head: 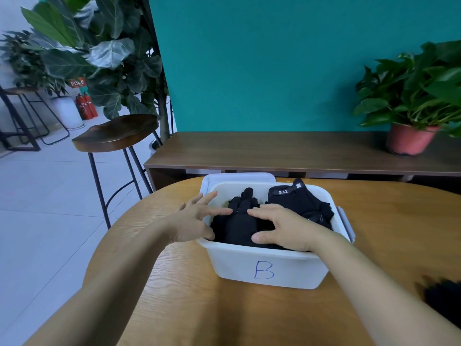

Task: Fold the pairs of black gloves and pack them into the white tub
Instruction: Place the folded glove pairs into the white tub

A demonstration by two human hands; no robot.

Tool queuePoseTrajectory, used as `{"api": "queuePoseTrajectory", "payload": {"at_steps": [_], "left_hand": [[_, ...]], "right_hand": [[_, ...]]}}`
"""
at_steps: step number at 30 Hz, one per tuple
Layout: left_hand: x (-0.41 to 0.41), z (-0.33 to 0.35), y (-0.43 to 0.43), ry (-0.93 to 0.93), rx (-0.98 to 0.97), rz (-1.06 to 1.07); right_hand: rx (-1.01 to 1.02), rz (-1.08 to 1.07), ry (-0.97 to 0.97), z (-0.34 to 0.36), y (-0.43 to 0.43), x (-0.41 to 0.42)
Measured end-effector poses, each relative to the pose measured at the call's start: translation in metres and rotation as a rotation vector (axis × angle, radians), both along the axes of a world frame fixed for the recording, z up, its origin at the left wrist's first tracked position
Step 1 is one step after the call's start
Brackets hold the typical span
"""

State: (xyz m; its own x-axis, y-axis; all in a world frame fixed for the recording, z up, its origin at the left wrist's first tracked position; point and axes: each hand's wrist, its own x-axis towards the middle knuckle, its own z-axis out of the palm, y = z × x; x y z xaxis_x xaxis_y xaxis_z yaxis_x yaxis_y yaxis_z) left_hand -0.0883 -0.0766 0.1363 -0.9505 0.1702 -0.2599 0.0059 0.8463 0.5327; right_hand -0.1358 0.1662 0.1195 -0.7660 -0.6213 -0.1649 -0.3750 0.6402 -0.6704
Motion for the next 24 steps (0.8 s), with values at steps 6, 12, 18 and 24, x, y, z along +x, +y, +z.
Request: {"api": "queuePoseTrajectory", "payload": {"at_steps": [6, 12, 18, 24], "left_hand": [[0.008, 0.008, 0.036, 0.136, -0.03, 0.034], [0.004, 0.015, 0.11, 0.257, 0.025, -0.093], [0.006, 0.009, 0.199, 0.376, 0.009, -0.253], [0.01, -0.023, 0.293, 0.457, -0.008, -0.402]], "right_hand": [[-0.196, -0.092, 0.08, 0.012, 0.021, 0.014], [-0.101, -0.223, 0.223, 0.025, 0.075, 0.036], [-0.048, -0.391, 0.271, 0.018, 0.168, 0.051], [0.021, -0.572, 0.164, -0.02, 0.264, 0.066]]}}
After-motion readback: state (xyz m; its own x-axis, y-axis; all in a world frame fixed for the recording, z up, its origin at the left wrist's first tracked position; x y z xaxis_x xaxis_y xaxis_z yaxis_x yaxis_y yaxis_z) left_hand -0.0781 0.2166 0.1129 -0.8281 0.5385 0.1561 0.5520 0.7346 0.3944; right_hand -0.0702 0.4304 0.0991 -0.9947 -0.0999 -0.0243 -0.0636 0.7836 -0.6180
